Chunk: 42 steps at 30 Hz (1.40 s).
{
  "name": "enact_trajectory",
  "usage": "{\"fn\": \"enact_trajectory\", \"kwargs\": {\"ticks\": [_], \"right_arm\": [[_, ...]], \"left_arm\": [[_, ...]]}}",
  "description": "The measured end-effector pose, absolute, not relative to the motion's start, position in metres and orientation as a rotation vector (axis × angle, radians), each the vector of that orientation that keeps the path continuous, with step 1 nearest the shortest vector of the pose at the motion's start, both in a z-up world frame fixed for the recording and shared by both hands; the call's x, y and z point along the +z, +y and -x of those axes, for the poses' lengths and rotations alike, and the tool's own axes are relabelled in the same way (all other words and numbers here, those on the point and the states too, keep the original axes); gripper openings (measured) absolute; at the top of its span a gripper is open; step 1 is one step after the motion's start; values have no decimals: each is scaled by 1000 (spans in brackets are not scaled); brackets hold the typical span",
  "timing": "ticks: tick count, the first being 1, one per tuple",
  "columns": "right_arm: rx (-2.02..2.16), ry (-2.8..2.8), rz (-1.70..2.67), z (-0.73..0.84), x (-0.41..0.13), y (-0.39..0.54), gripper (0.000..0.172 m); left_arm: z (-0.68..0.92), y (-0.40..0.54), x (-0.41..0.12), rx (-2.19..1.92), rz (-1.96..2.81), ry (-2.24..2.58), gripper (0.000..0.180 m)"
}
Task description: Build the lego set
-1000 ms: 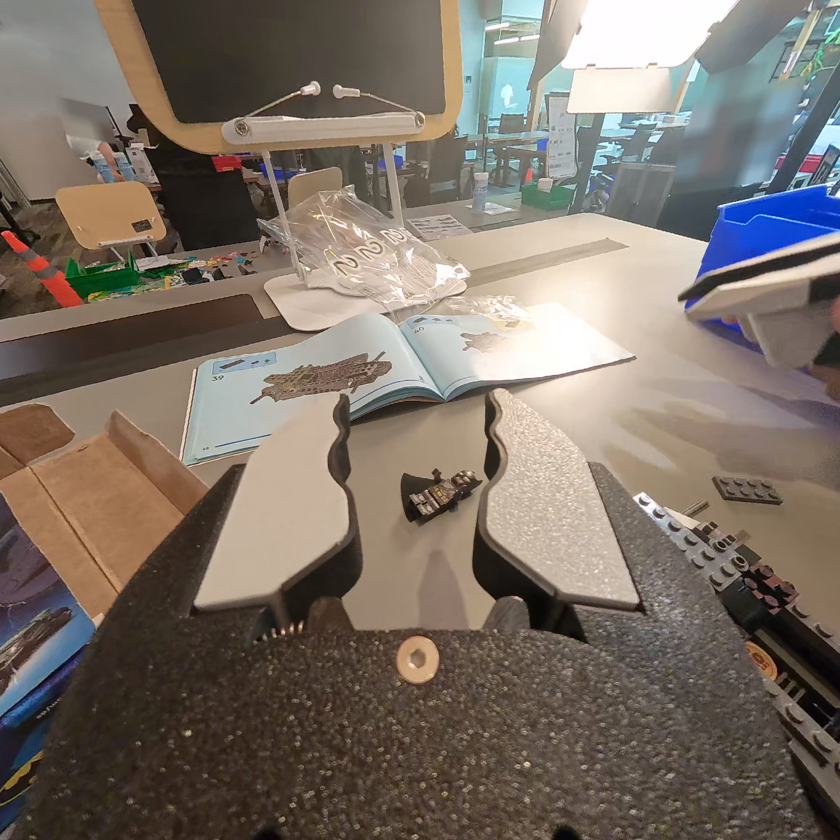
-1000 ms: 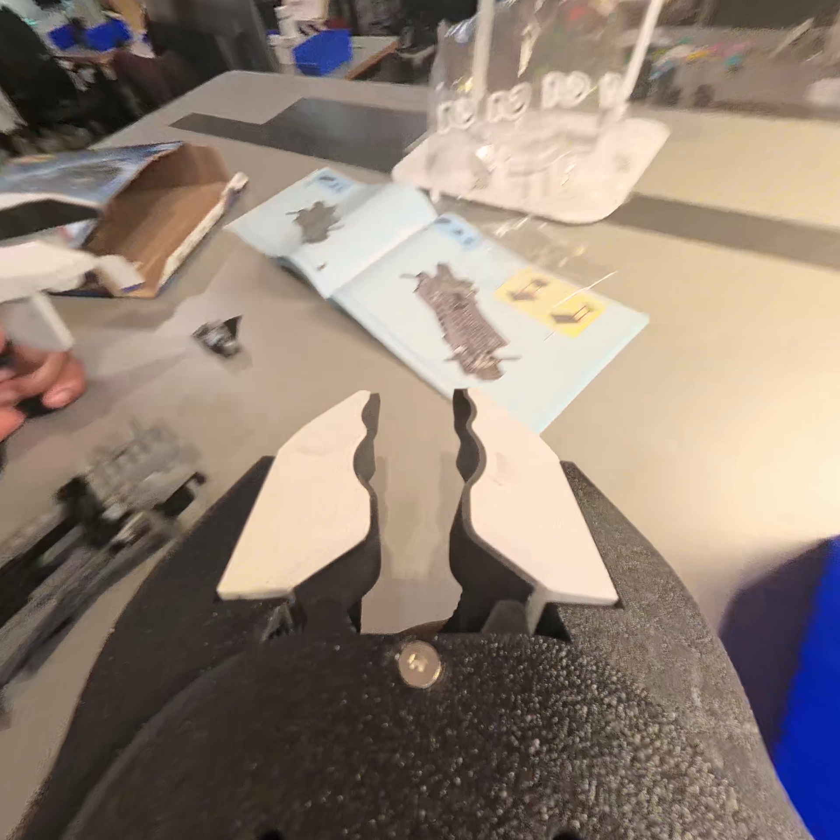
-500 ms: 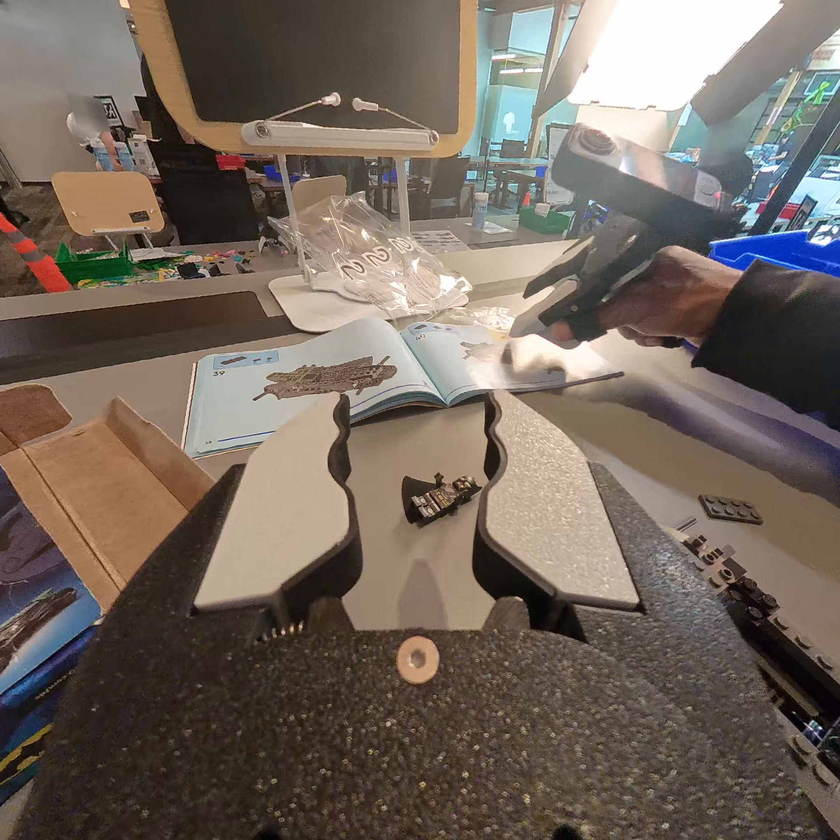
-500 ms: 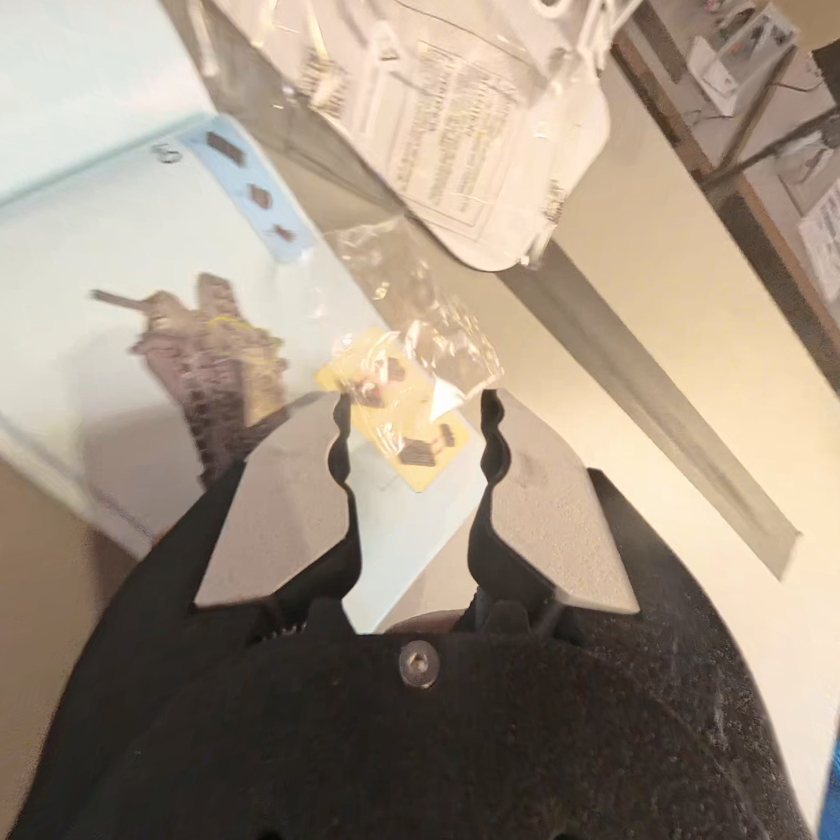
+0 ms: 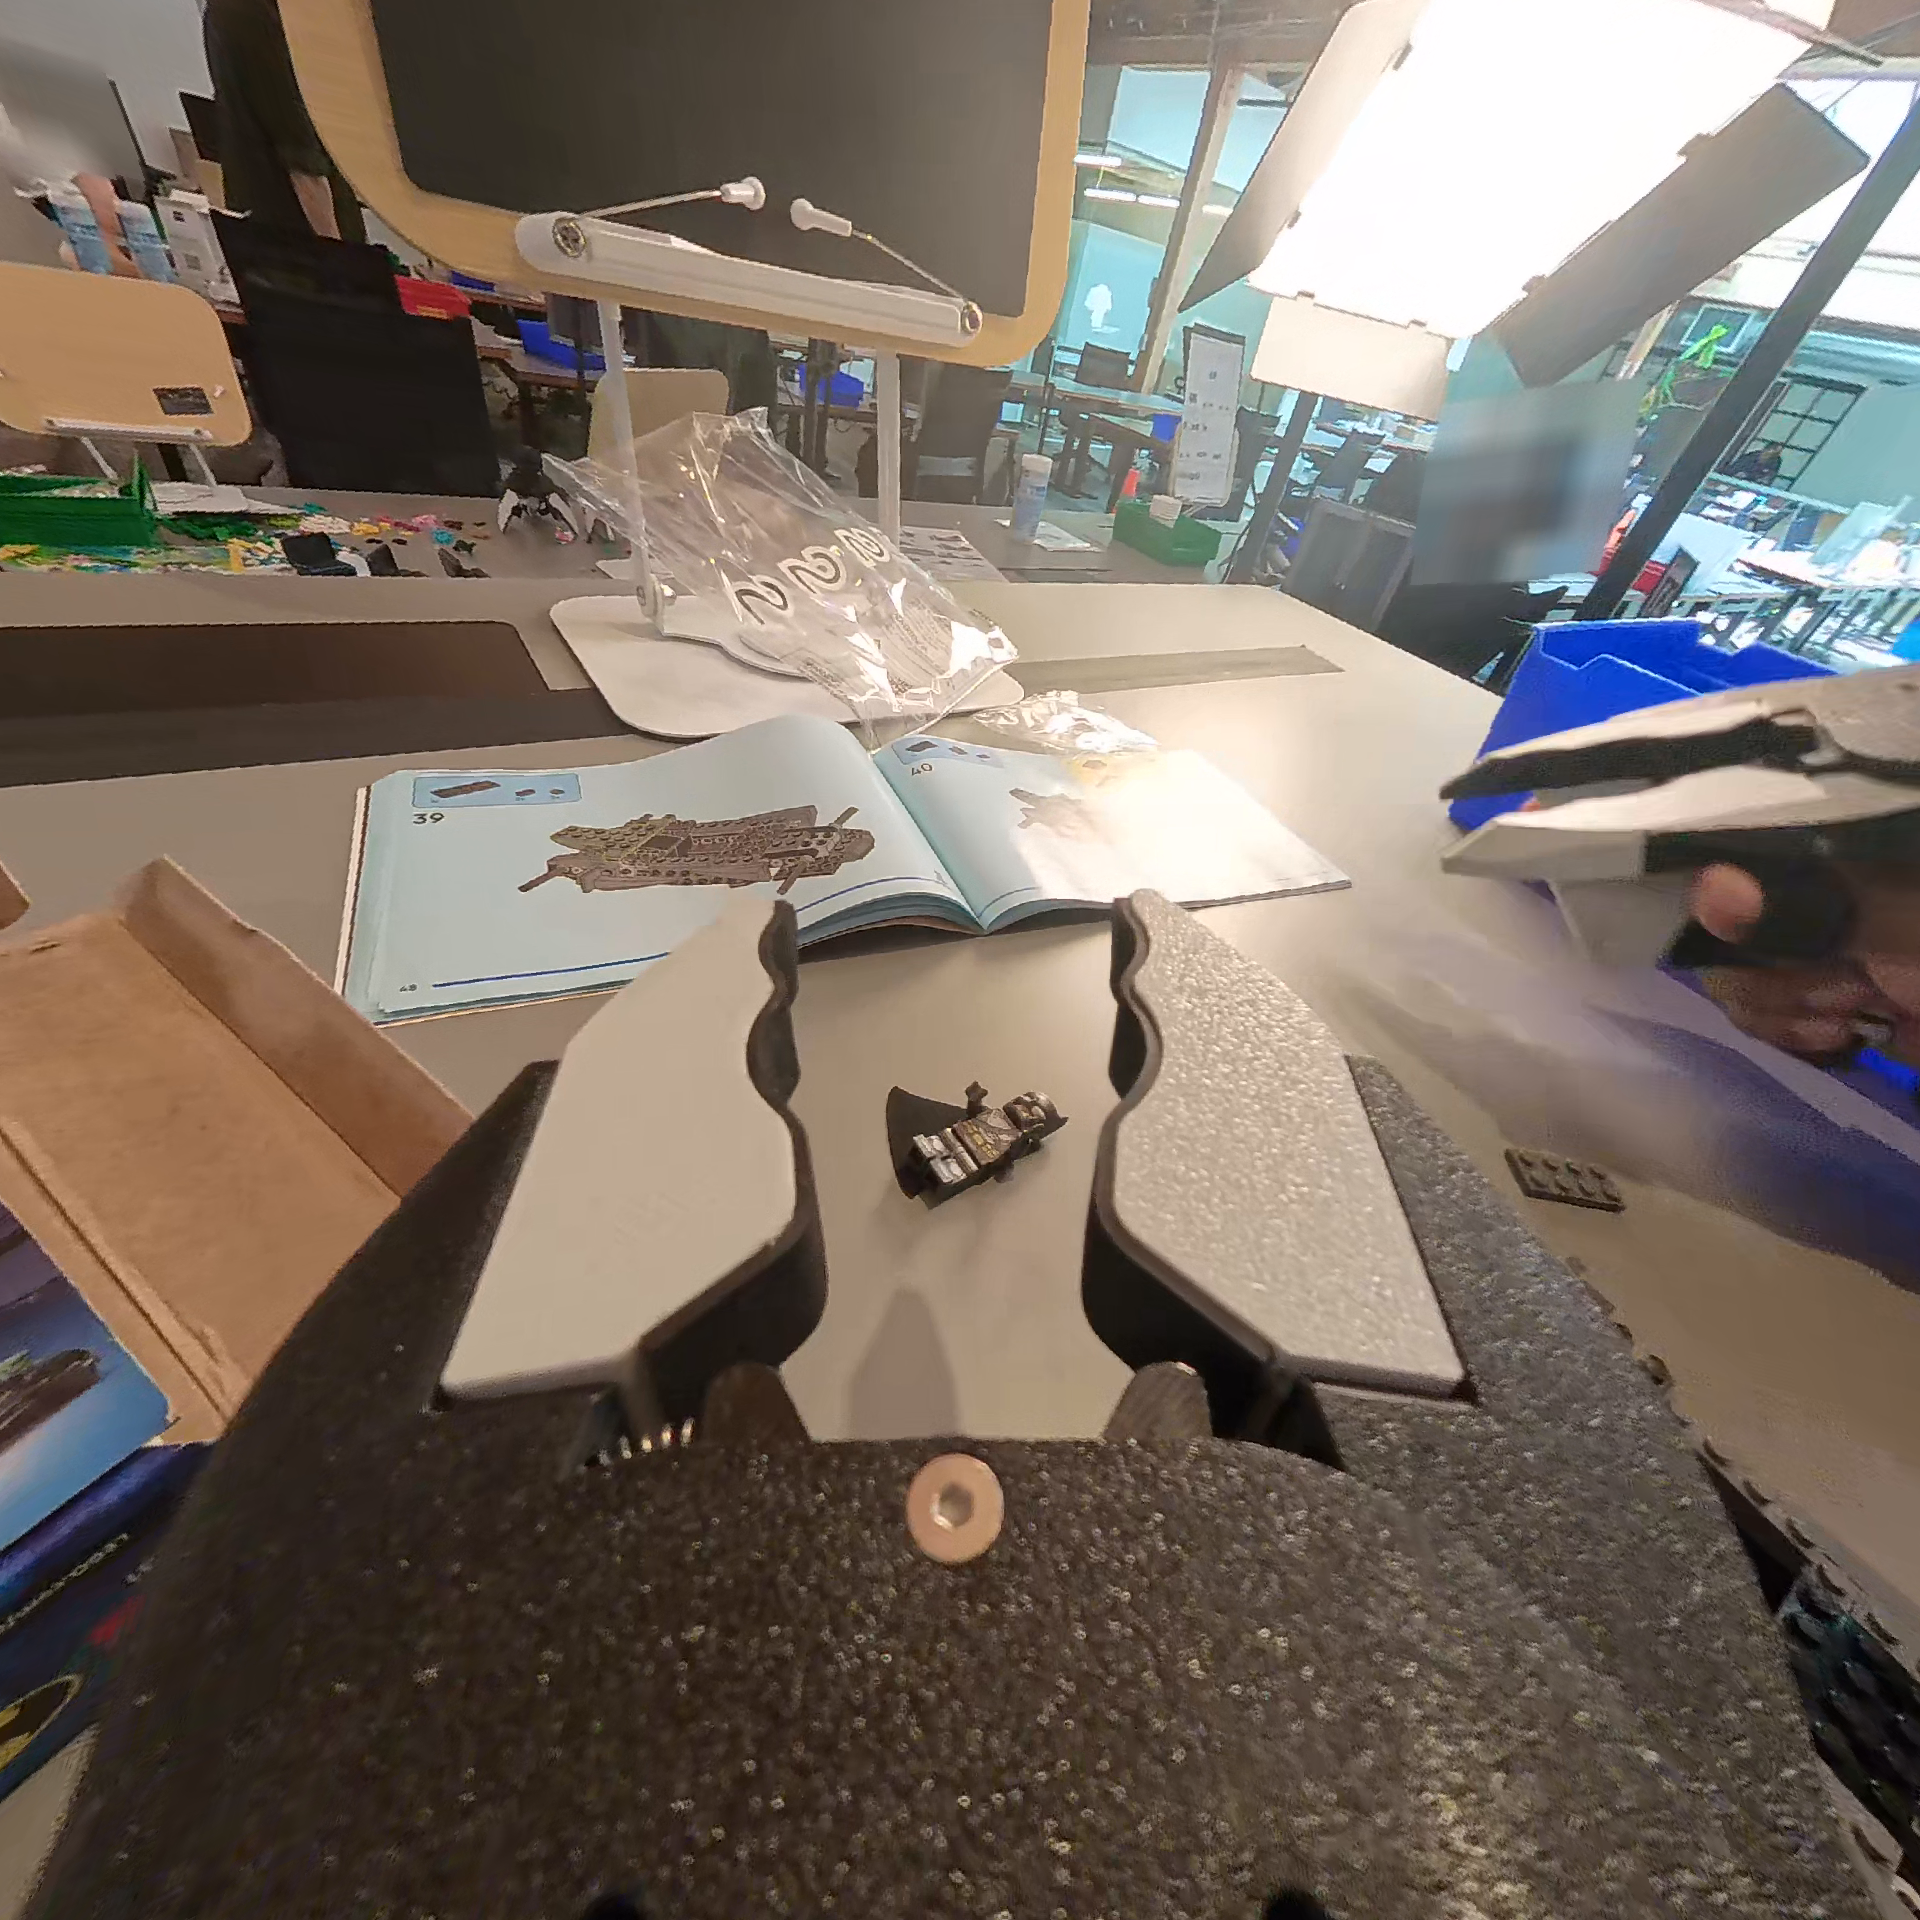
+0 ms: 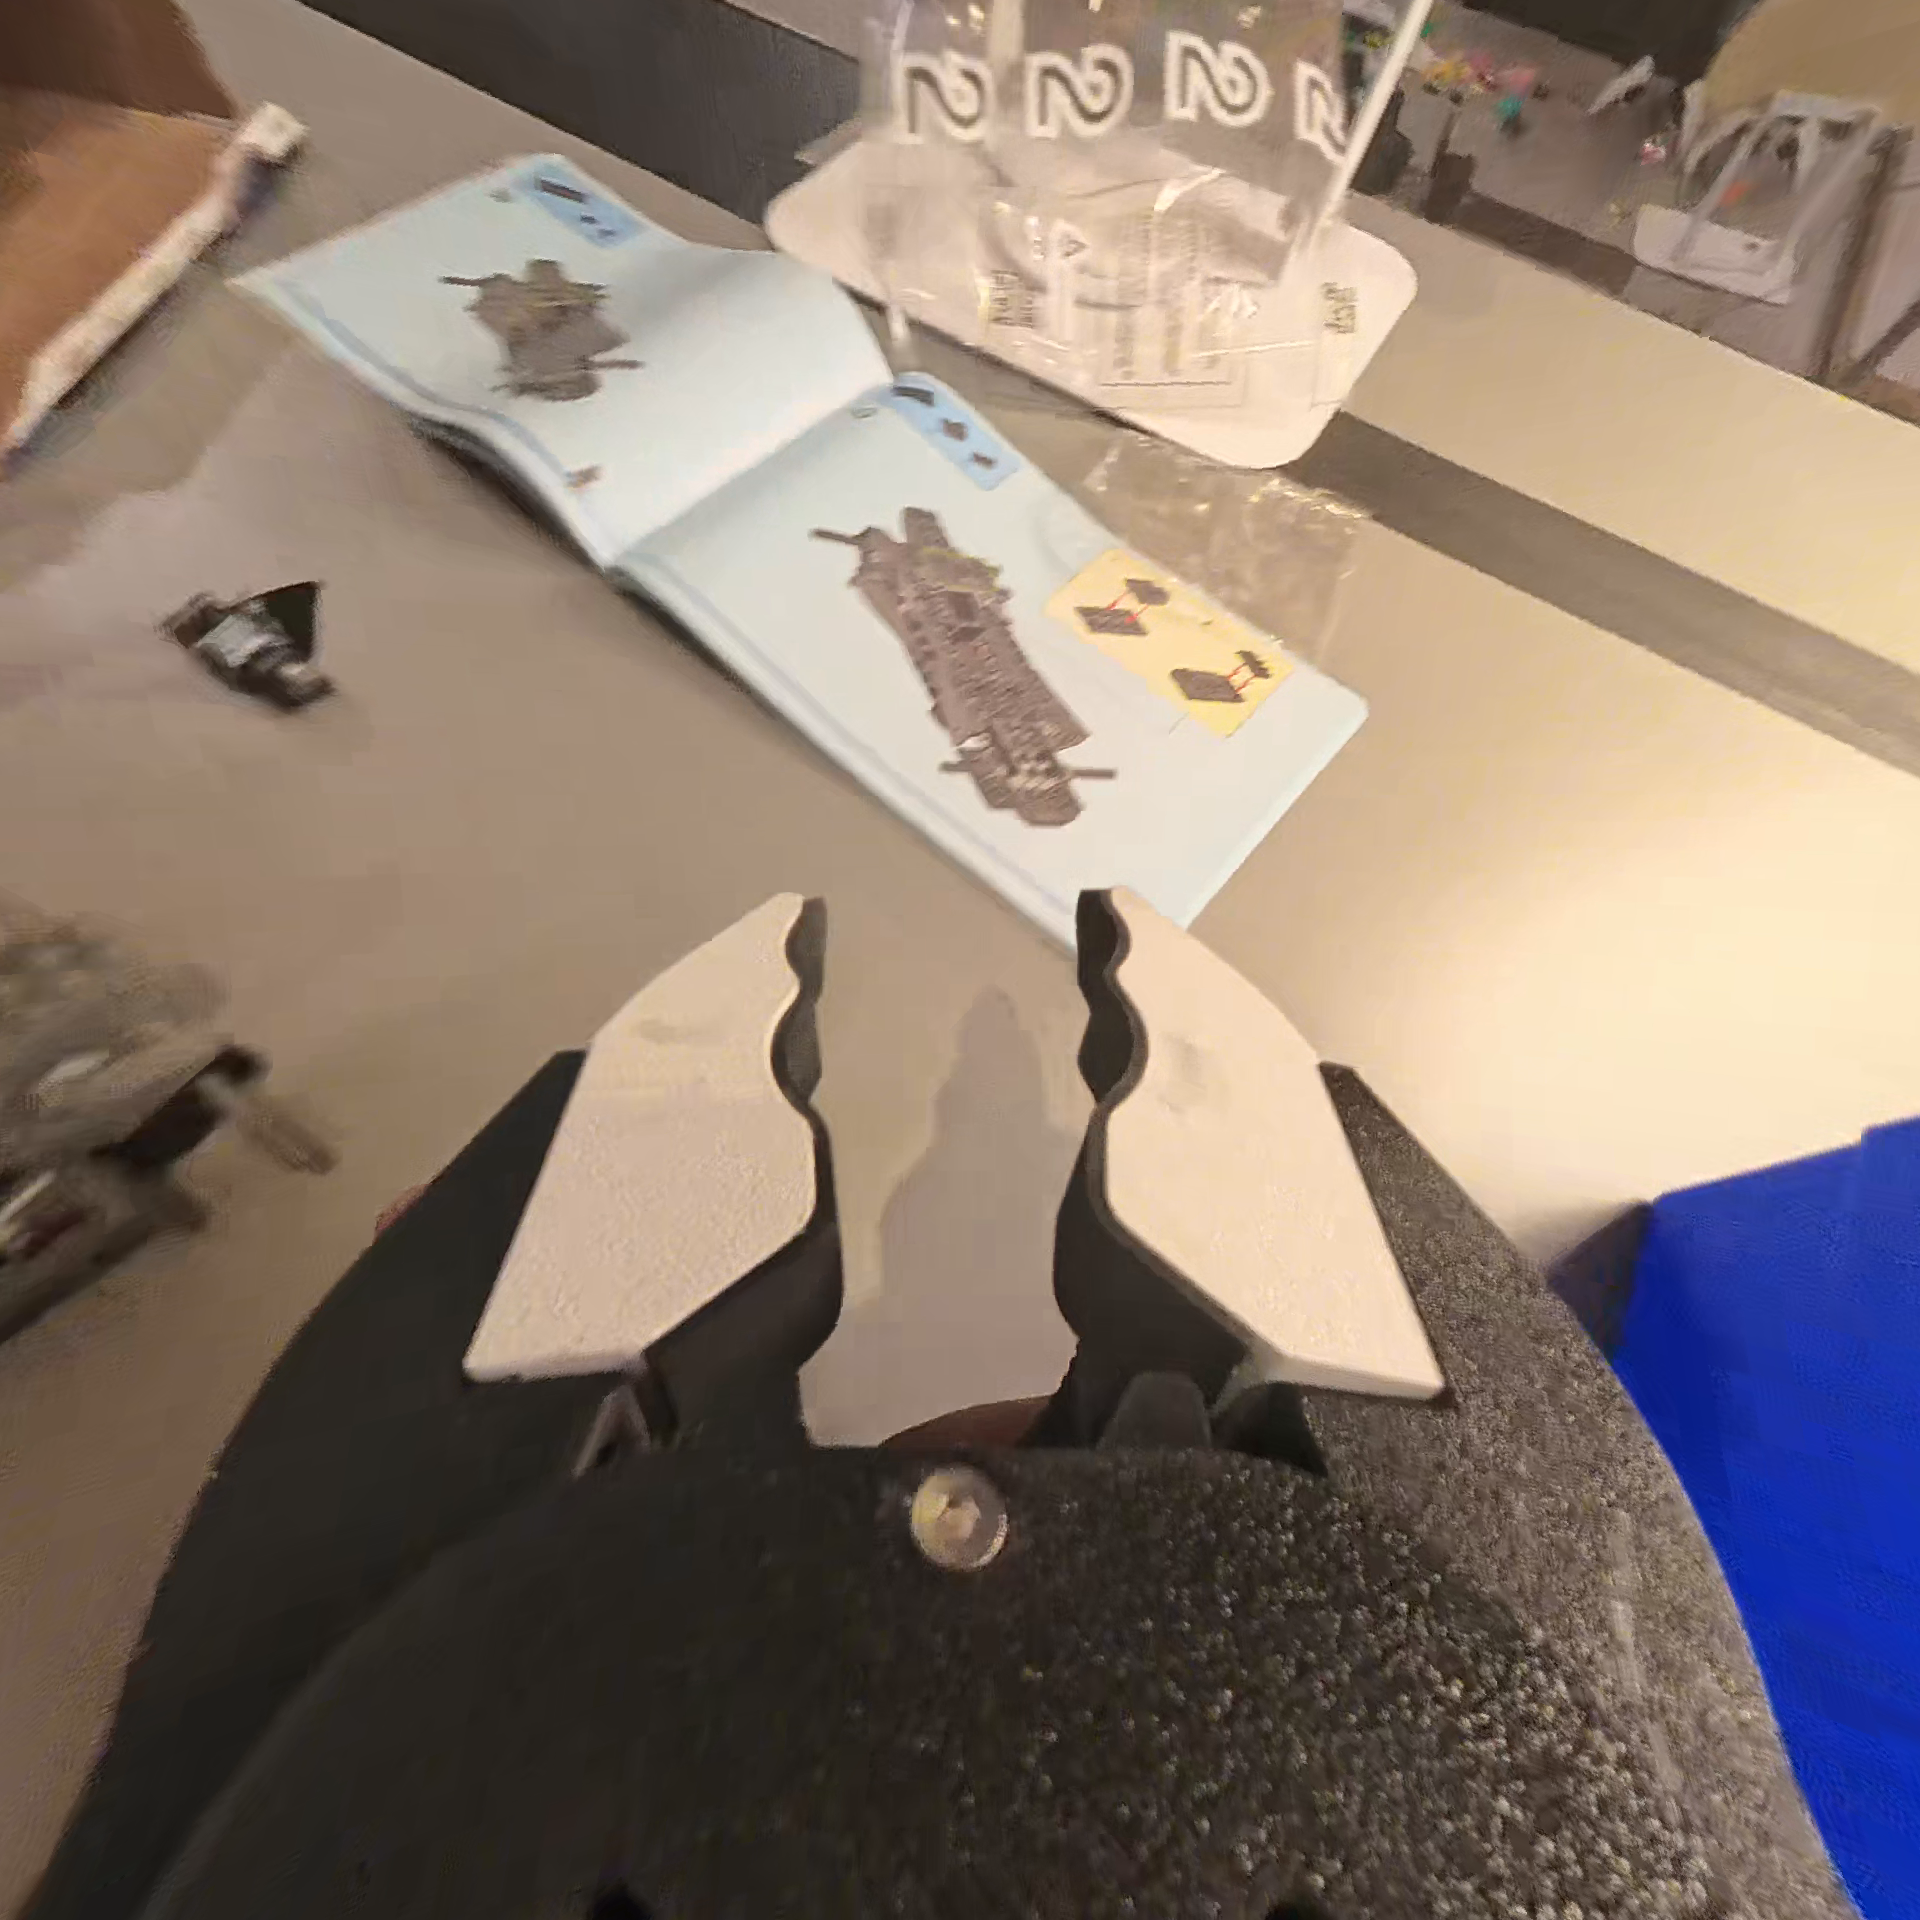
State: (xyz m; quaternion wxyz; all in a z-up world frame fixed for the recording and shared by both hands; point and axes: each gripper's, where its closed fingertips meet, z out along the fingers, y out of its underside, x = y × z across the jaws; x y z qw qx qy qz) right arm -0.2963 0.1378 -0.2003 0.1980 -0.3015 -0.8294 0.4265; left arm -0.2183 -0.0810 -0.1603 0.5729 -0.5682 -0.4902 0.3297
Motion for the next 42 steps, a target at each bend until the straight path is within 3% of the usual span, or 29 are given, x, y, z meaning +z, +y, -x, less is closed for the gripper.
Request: {"fn": "enact_trajectory", "kwargs": {"ticks": [13,42], "right_arm": [[1137,-2422,852,240,-237,143,53],[1186,-2438,784,233,-233,139,52]], "left_arm": [[214,-72,-154,694,1315,-1058,59],[209,-66,-151,789,1336,-1026,58]]}}
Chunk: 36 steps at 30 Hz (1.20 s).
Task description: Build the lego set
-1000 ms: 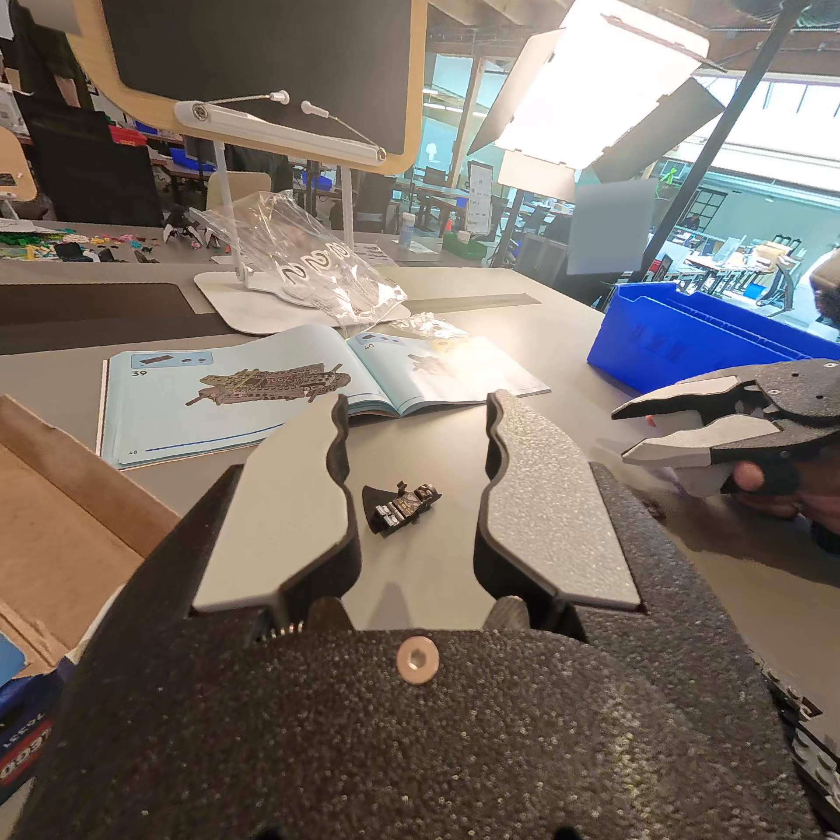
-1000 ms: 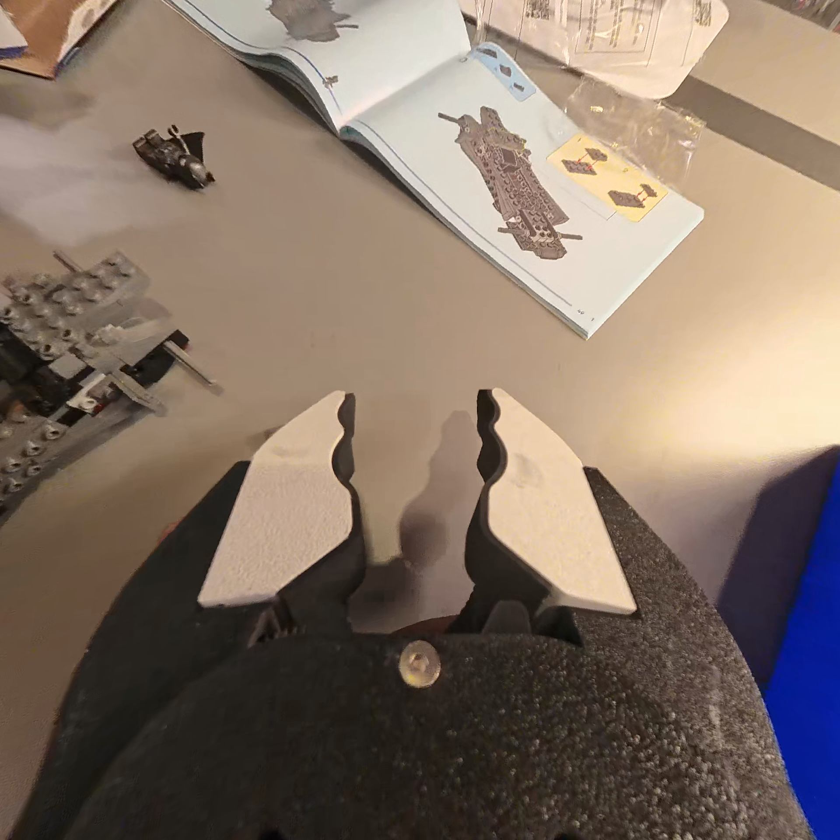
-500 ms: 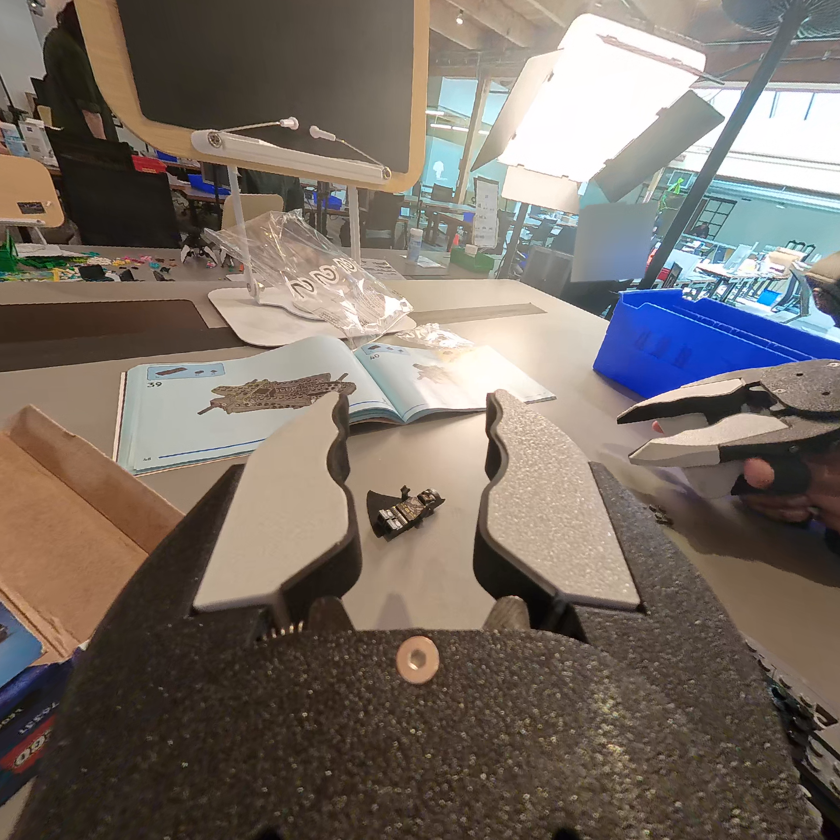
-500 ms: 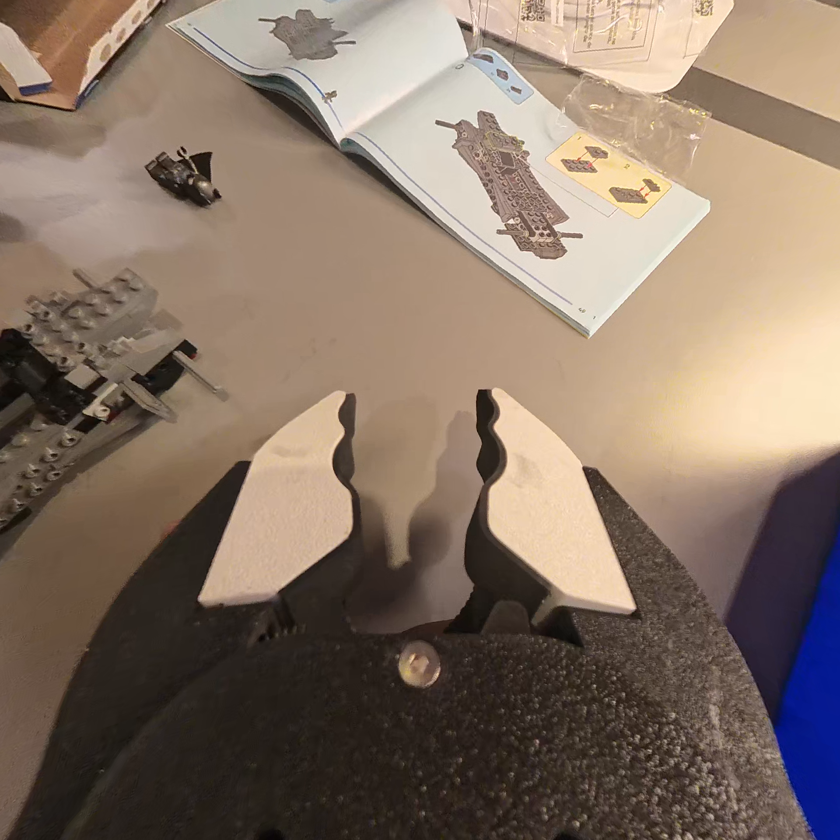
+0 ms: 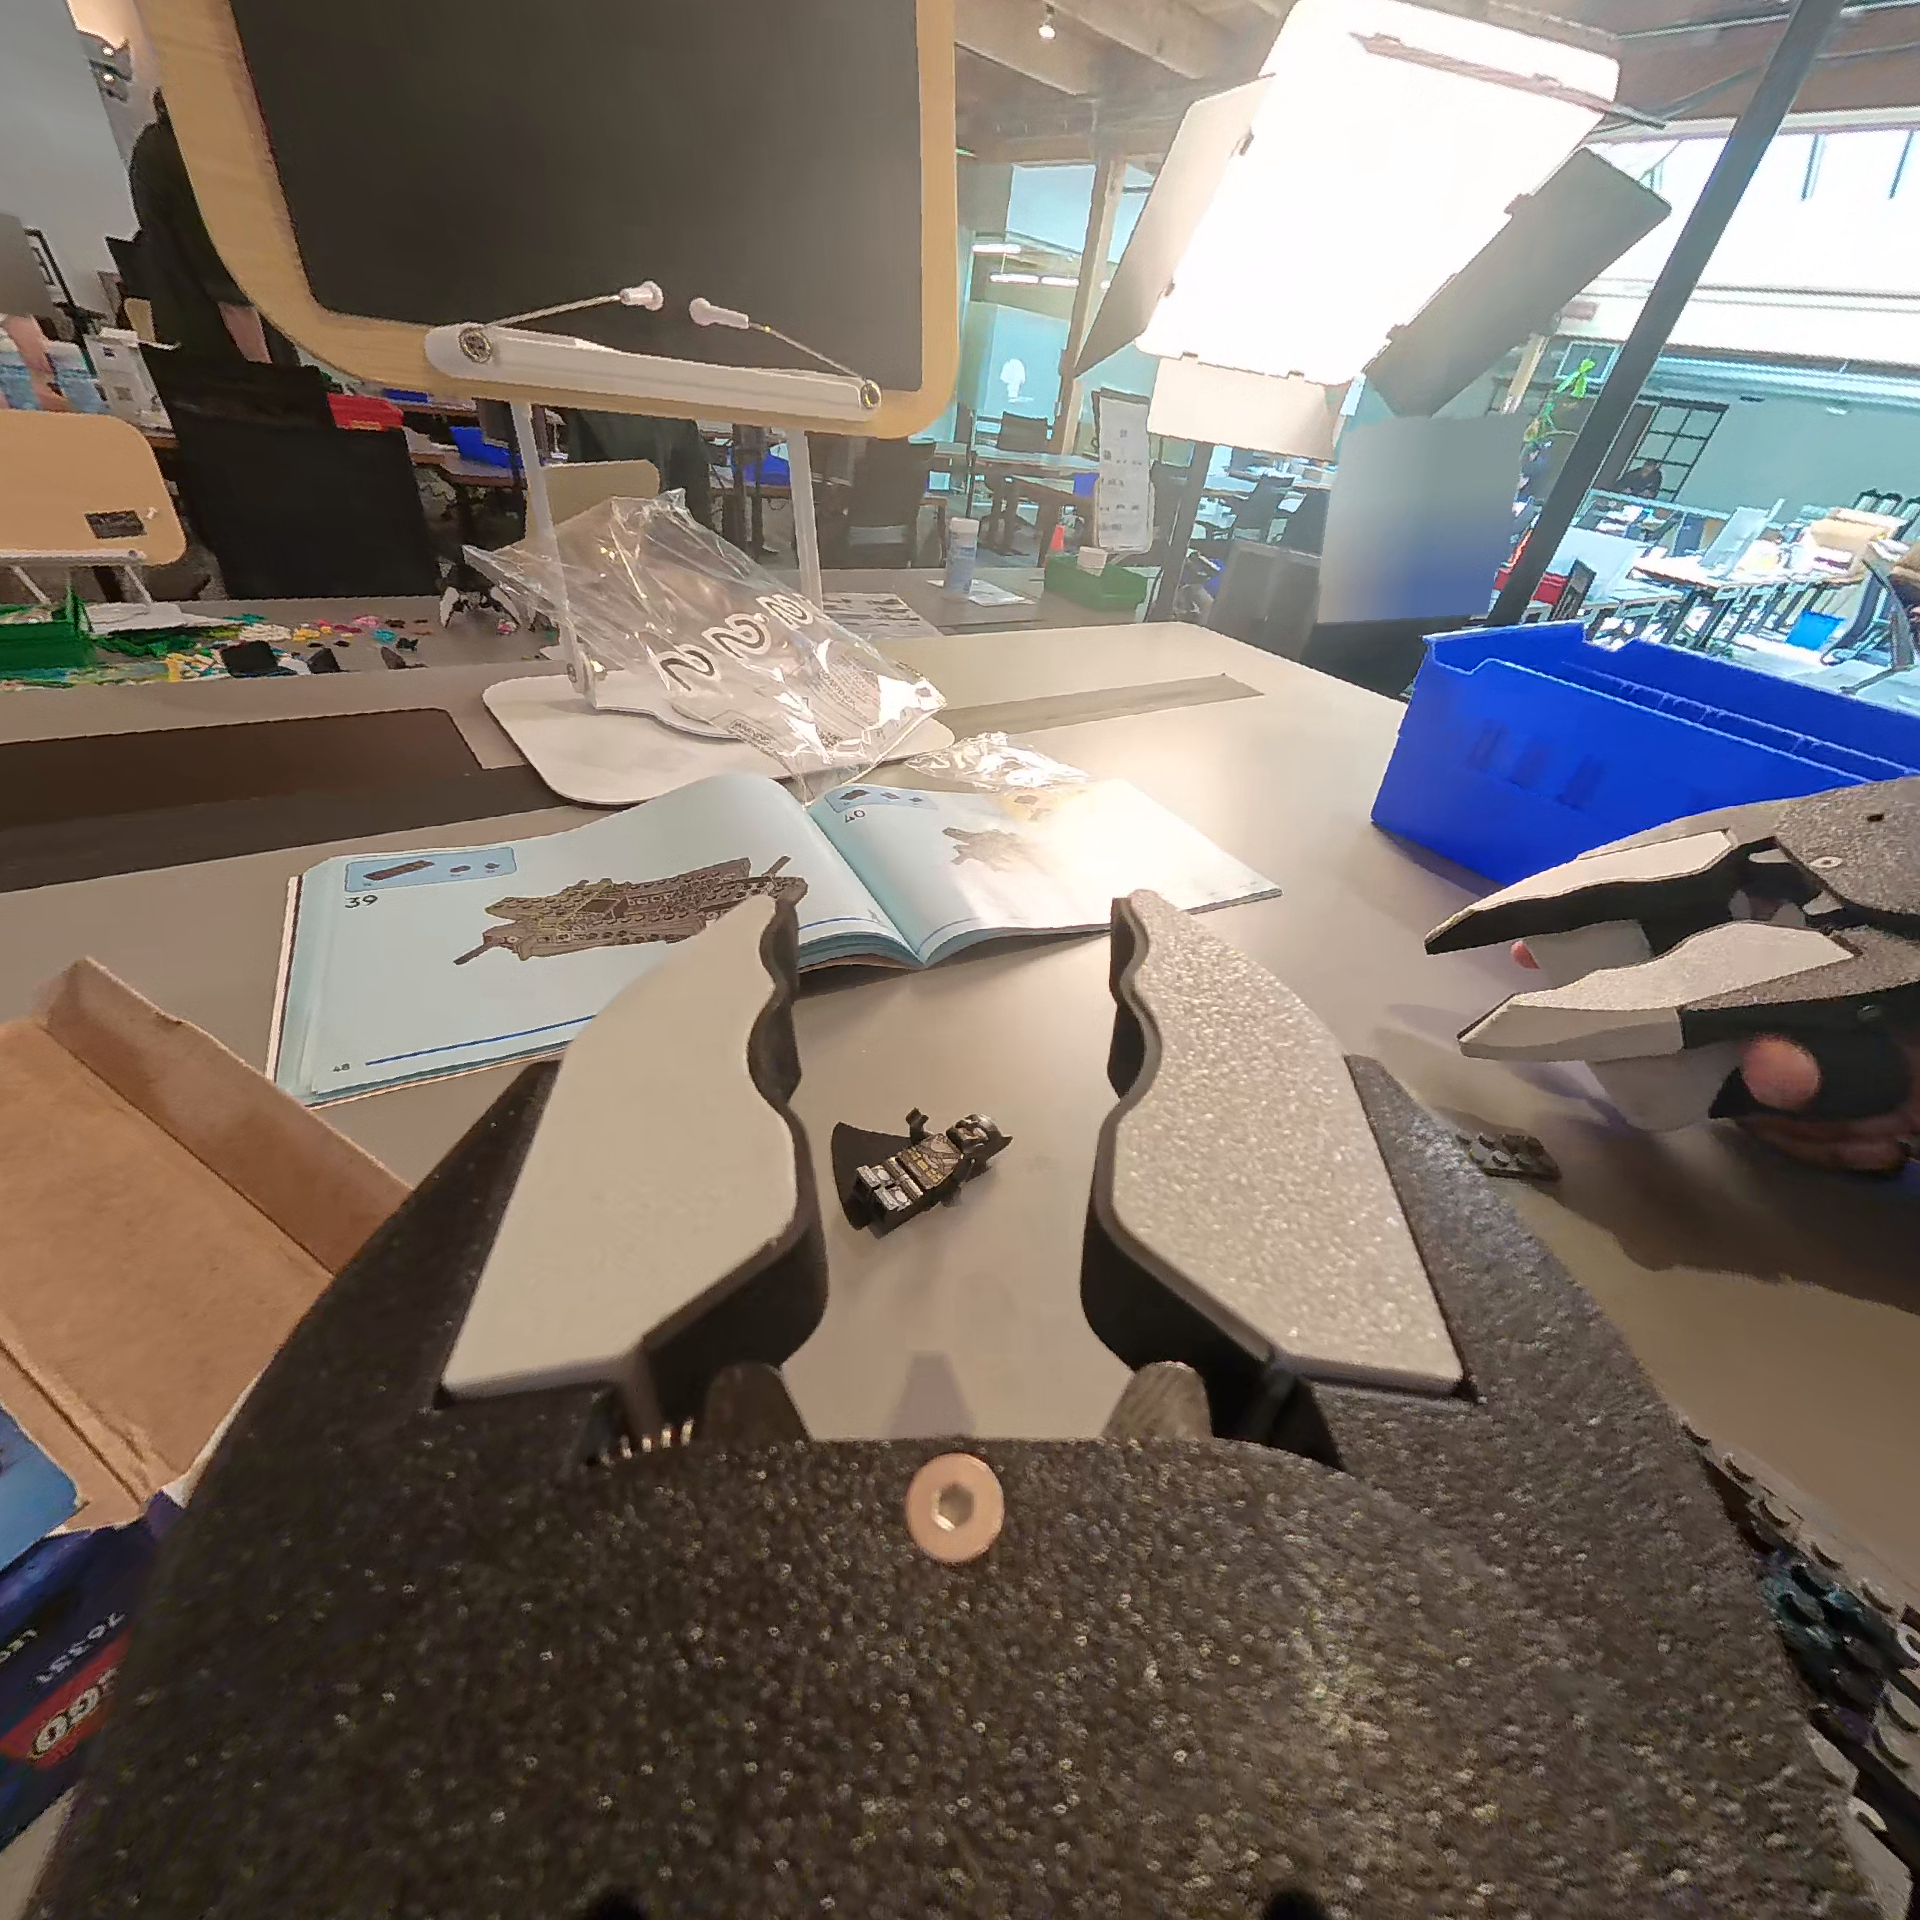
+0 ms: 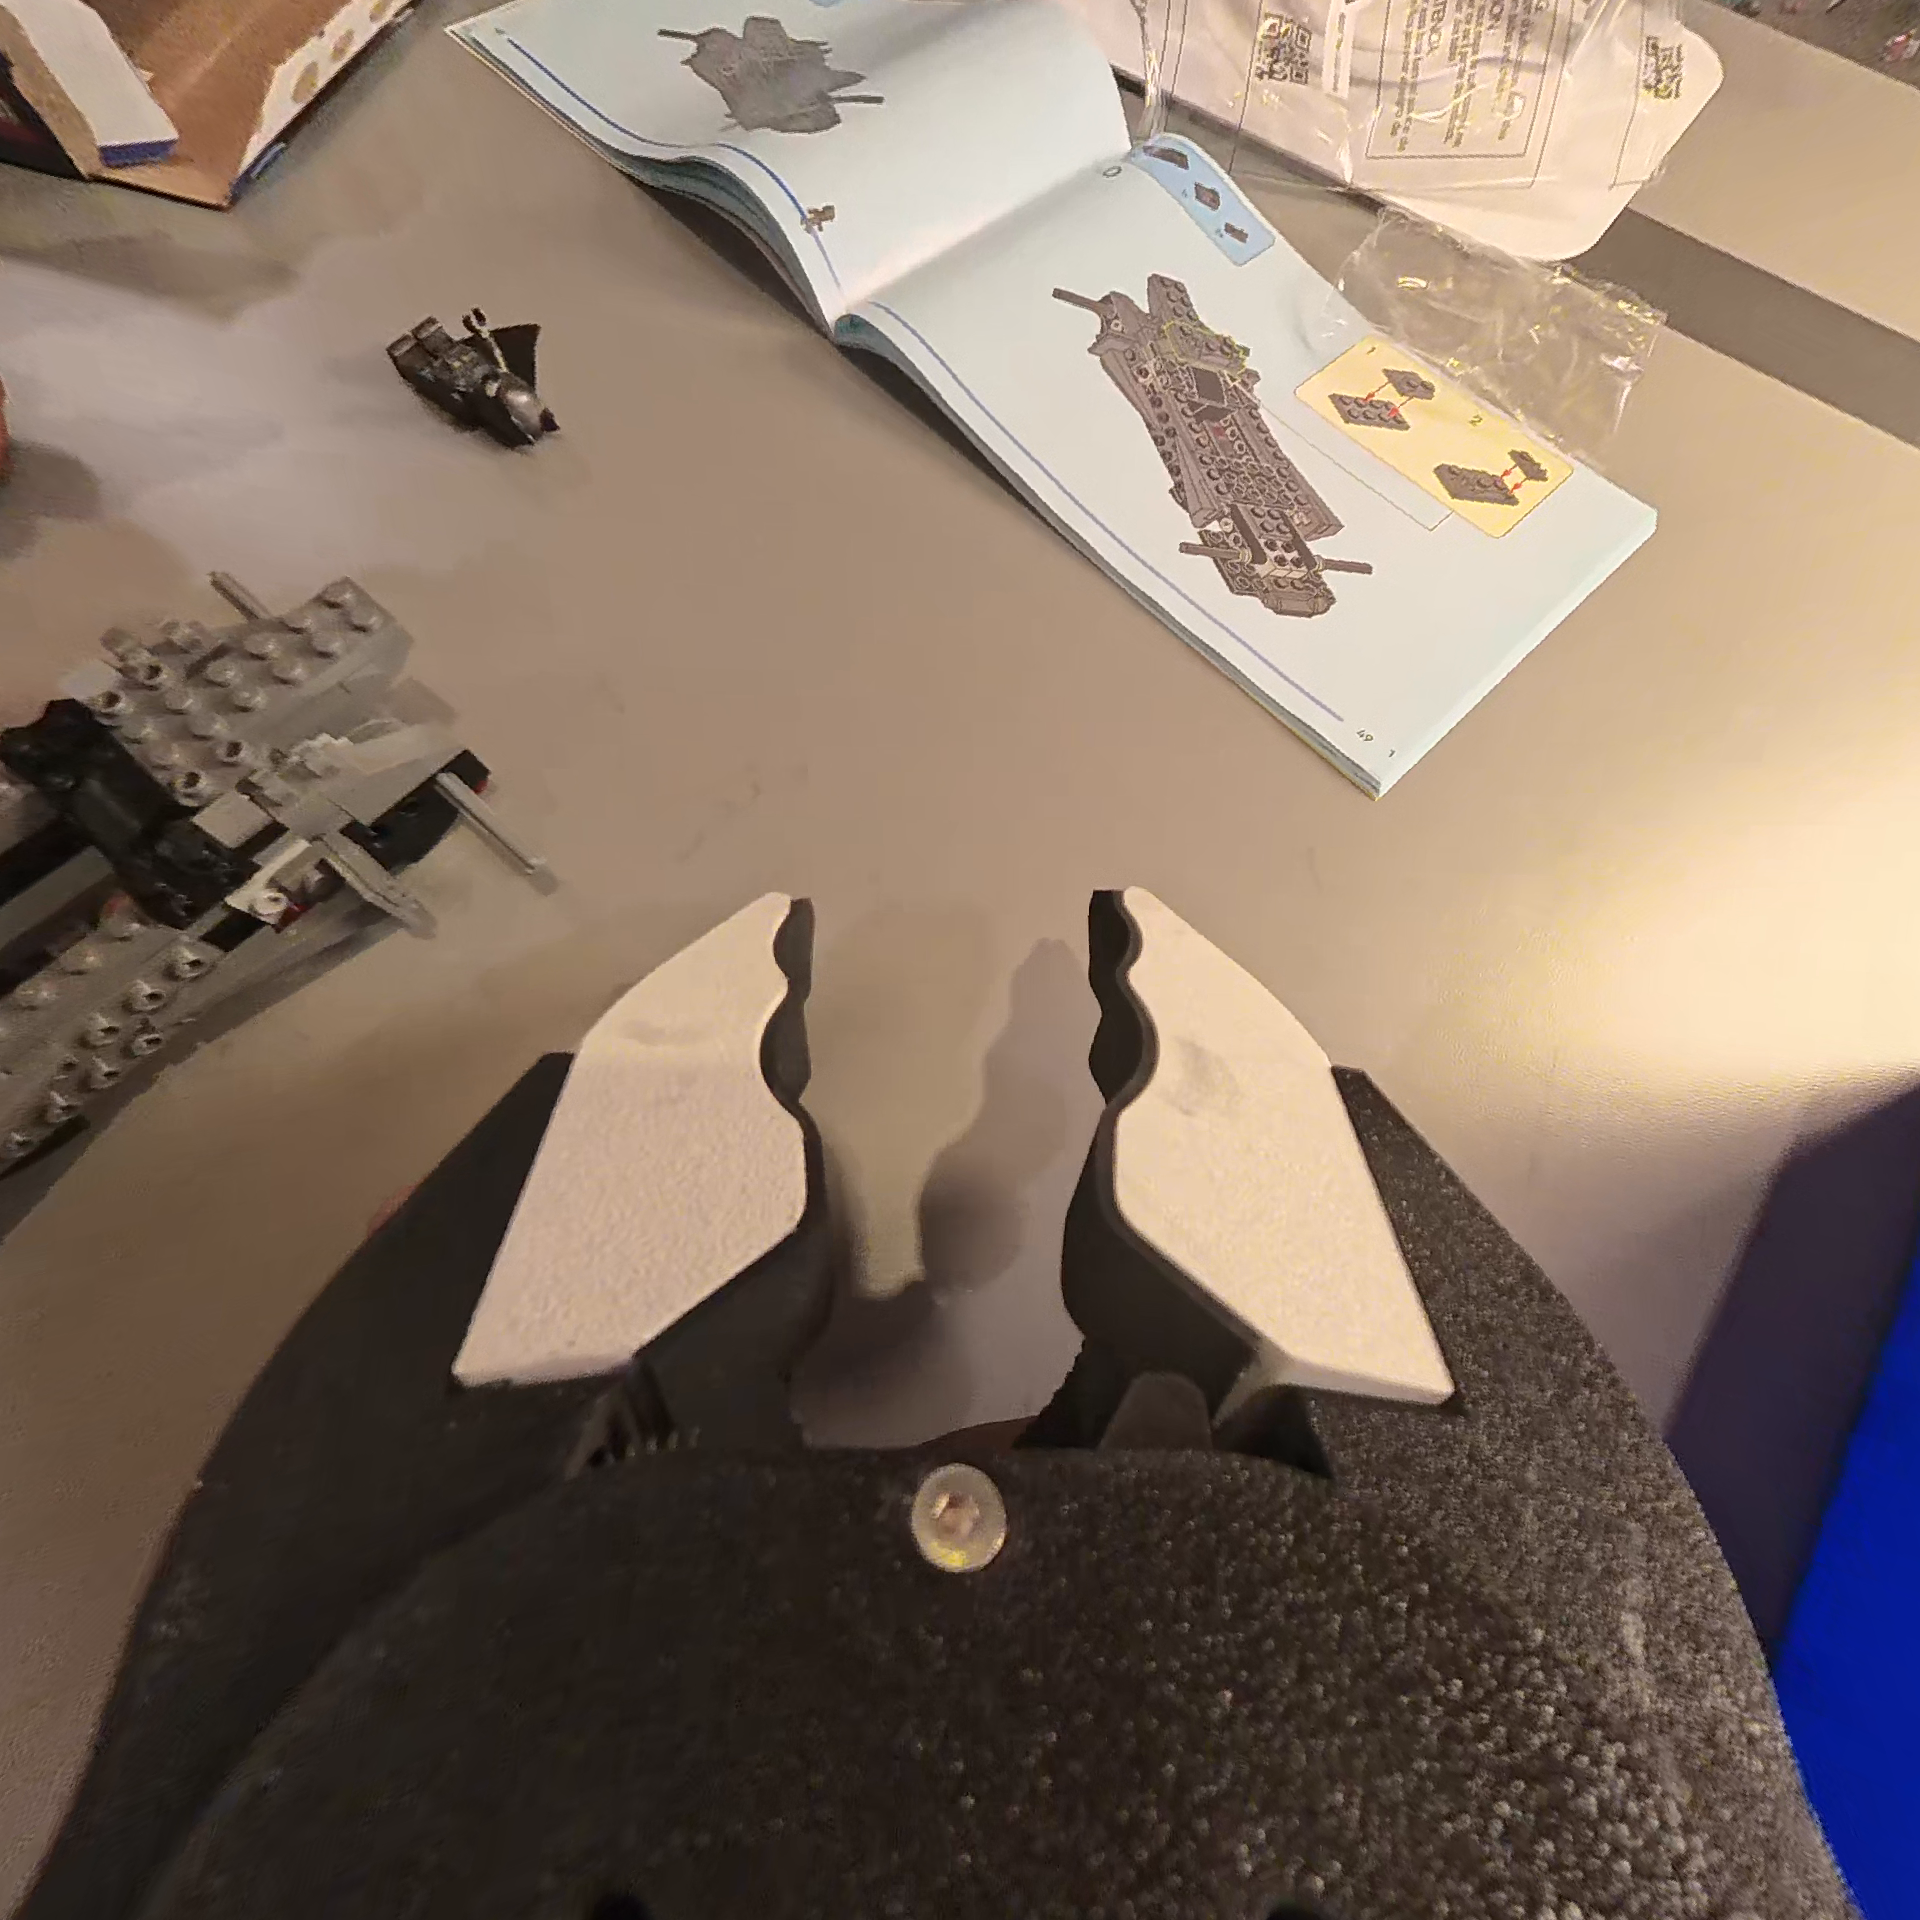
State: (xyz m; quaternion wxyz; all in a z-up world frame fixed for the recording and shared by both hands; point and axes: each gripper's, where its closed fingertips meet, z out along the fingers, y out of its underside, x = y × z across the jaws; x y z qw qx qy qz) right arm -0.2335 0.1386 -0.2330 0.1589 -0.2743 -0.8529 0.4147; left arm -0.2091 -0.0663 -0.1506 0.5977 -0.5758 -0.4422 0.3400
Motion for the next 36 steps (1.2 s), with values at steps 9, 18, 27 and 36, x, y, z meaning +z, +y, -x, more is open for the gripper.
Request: {"fn": "enact_trajectory", "kwargs": {"ticks": [9,18,27,36], "right_arm": [[1216,-2416,794,234,-230,140,52],[1228,-2388,786,234,-226,141,52],[1254,-2388,786,234,-225,140,52],[1287,-2366,754,231,-220,139,51]], "left_arm": [[207,-65,-149,812,1340,-1009,58],[204,-68,-145,821,1306,-997,58],[201,-68,-142,834,1279,-985,58],[205,-68,-144,812,1277,-1000,58]]}}
